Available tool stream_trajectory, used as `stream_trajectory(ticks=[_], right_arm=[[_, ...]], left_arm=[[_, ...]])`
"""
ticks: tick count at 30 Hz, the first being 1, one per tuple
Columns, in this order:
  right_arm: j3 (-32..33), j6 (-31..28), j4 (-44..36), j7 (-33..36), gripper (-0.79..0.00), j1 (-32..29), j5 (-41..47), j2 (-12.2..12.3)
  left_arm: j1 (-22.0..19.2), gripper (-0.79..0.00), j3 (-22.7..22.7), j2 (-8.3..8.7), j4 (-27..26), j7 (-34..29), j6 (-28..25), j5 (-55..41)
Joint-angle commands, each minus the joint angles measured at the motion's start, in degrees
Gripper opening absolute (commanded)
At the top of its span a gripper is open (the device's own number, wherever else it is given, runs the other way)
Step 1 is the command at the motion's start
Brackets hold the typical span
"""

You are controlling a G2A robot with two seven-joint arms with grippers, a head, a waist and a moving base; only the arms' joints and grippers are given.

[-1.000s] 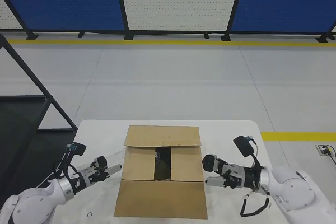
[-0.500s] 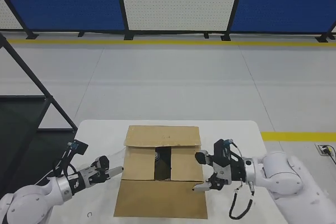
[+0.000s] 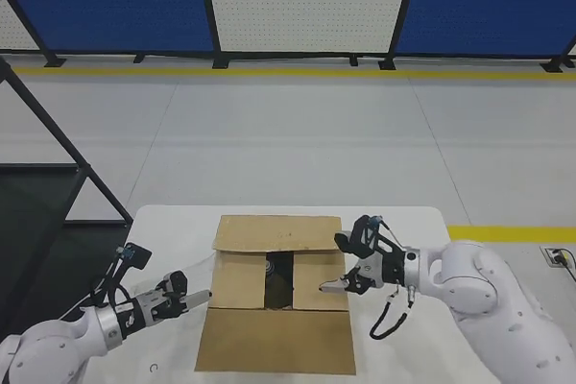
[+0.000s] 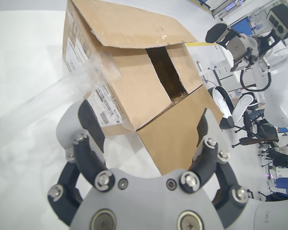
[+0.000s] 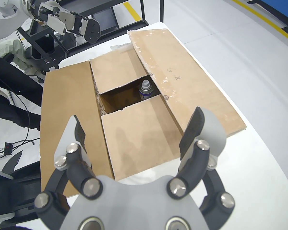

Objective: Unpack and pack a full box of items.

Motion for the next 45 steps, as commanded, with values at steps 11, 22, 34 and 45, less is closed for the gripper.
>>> stream_trajectory(ticks=[11, 22, 34, 45], right_arm=[[-5.9, 11.0, -7.4, -5.1, 0.000, 1.8, -36.4, -0.7], [-11.6, 19.3, -1.8, -2.7, 0.000, 6.2, -47.6, -3.2], [-13.4, 29.5, 1.0, 0.8, 0.000, 11.3, -47.2, -6.4], [-13.7, 34.6, 6.6, 2.2, 0.000, 15.8, -42.2, -8.9]], left_arm=[[1.6, 0.000, -0.1, 0.46, -1.5, 1.7, -0.8, -0.1], [5.0, 0.000, -2.0, 1.04, -3.0, 4.4, -2.2, -0.4], [5.3, 0.000, -2.1, 1.10, -3.2, 4.7, -2.1, -0.3], [5.3, 0.000, -2.1, 1.10, -3.2, 4.7, -2.1, -0.3]])
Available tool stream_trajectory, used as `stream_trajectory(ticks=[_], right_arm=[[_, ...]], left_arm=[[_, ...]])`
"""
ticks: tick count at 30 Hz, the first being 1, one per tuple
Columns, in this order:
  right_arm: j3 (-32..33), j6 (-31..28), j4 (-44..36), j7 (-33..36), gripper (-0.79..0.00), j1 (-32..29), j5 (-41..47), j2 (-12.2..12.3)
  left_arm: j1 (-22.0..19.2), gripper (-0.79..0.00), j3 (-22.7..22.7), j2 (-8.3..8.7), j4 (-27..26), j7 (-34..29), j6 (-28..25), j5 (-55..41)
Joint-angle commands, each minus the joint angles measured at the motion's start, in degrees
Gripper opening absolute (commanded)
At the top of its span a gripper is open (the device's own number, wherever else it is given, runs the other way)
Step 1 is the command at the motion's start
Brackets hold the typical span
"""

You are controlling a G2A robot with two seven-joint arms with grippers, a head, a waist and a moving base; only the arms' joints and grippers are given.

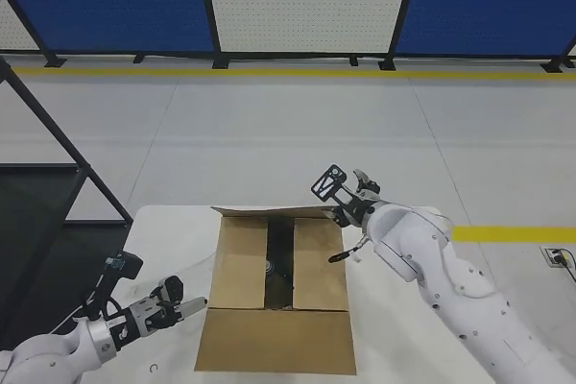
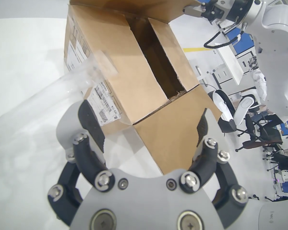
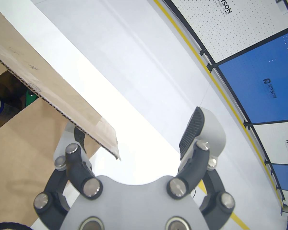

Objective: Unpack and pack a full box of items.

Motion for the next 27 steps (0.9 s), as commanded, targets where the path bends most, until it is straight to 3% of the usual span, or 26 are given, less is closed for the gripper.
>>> stream_trajectory(ticks=[1, 8, 11, 20, 27], right_arm=[[0.0, 0.0, -0.1, 0.0, 0.000, 0.0, -0.1, 0.0], [0.0, 0.1, -0.1, -0.3, 0.000, -0.2, -0.1, 0.0], [0.1, 3.0, 0.7, -0.9, 0.000, -0.3, -0.2, -0.6], [-5.1, 14.4, 13.3, -1.5, 0.000, 7.6, 4.6, -6.1], [-9.5, 17.5, 27.1, -1.8, 0.000, 13.6, 9.1, -11.4]], left_arm=[[0.0, 0.000, 0.0, 0.00, 0.0, 0.0, 0.0, 0.0], [0.0, 0.000, 0.0, 0.00, 0.0, 0.0, 0.0, 0.0], [0.0, 0.000, 0.0, 0.00, 0.0, 0.0, 0.0, 0.0], [0.0, 0.000, 0.0, 0.00, 0.0, 0.0, 0.0, 0.0], [0.0, 0.000, 0.0, 0.00, 0.0, 0.0, 0.0, 0.0]])
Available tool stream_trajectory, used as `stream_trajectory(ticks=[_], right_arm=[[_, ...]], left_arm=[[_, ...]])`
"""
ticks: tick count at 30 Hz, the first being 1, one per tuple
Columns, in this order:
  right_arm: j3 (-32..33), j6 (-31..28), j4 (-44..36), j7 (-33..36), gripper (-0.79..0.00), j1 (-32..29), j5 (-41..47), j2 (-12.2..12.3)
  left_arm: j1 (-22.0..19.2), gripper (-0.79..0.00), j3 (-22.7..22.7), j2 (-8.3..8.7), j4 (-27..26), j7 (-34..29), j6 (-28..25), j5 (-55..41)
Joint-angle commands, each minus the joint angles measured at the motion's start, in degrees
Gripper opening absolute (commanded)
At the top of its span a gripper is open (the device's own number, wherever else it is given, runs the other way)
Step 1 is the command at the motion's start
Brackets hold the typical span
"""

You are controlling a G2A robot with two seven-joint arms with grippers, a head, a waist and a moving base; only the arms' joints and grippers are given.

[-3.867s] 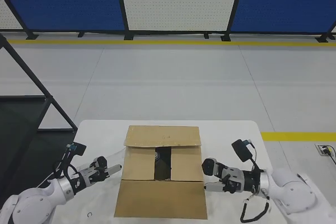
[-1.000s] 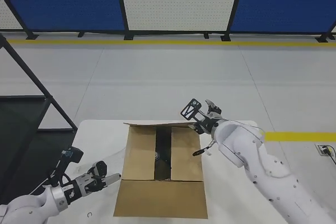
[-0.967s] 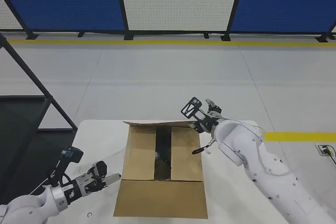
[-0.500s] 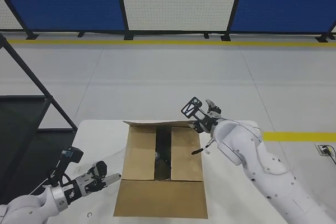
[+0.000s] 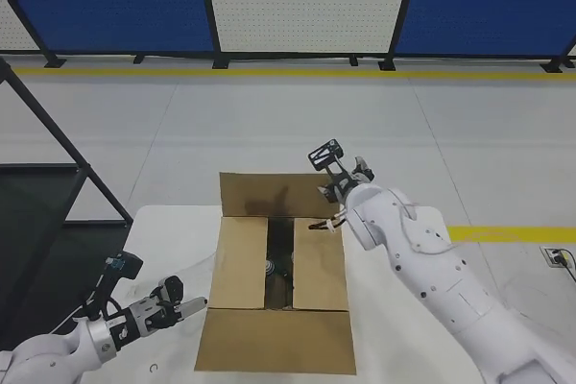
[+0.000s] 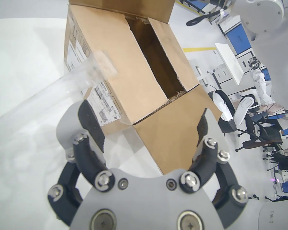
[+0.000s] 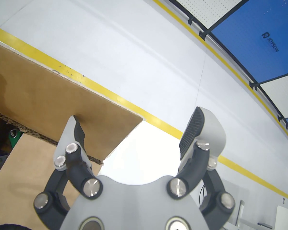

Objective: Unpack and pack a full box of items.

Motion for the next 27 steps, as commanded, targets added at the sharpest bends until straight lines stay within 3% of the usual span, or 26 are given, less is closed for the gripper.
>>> stream_trajectory(ticks=[1, 15, 20, 27], right_arm=[[-0.5, 0.7, 4.1, -0.5, 0.000, 1.3, 2.1, -1.4], [-0.5, 1.1, 6.6, -0.4, 0.000, 1.0, 3.4, -2.2], [-0.4, 3.5, 11.3, 2.1, 0.000, 2.0, 5.5, -4.0], [-0.3, -0.5, 18.1, 0.9, 0.000, 3.7, 9.4, -6.6]], left_arm=[[0.0, 0.000, 0.0, 0.00, 0.0, 0.0, 0.0, 0.0], [0.0, 0.000, 0.0, 0.00, 0.0, 0.0, 0.0, 0.0], [0.0, 0.000, 0.0, 0.00, 0.0, 0.0, 0.0, 0.0], [0.0, 0.000, 0.0, 0.00, 0.0, 0.0, 0.0, 0.0]])
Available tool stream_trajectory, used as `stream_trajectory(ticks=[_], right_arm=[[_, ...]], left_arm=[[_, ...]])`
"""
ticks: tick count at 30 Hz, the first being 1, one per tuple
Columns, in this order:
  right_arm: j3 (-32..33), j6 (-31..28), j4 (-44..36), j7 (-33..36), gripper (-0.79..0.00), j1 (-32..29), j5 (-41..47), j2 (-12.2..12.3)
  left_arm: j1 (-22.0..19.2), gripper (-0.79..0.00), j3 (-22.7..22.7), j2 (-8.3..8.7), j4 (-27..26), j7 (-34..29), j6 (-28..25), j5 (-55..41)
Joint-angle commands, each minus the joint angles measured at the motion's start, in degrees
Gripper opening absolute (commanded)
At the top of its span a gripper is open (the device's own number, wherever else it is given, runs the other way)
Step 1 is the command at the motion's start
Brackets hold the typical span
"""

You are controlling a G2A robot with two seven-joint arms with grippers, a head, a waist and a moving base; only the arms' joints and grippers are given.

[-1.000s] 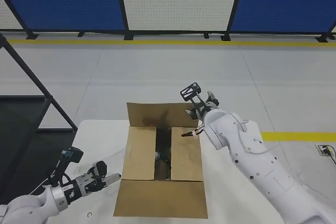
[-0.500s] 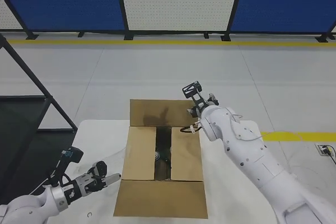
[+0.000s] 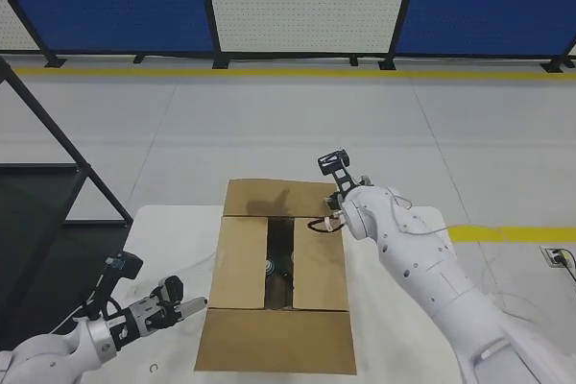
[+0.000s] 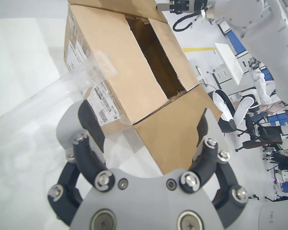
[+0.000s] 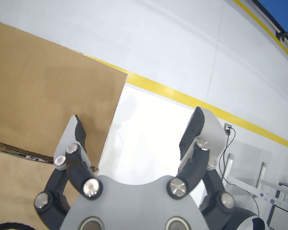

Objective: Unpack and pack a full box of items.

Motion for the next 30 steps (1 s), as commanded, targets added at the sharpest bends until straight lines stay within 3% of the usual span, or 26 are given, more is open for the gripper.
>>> stream_trajectory(ticks=[1, 22, 30], right_arm=[[0.1, -1.6, 1.6, -0.3, 0.000, 0.4, 1.0, -0.5], [-1.7, -14.9, 11.9, 2.6, 0.000, 4.0, 1.1, -5.2], [-0.9, -13.2, 14.0, 0.4, 0.000, 4.8, 1.0, -6.1]], left_arm=[[0.0, 0.000, 0.0, 0.00, 0.0, 0.0, 0.0, 0.0], [0.0, 0.000, 0.0, 0.00, 0.0, 0.0, 0.0, 0.0], [0.0, 0.000, 0.0, 0.00, 0.0, 0.0, 0.0, 0.0]])
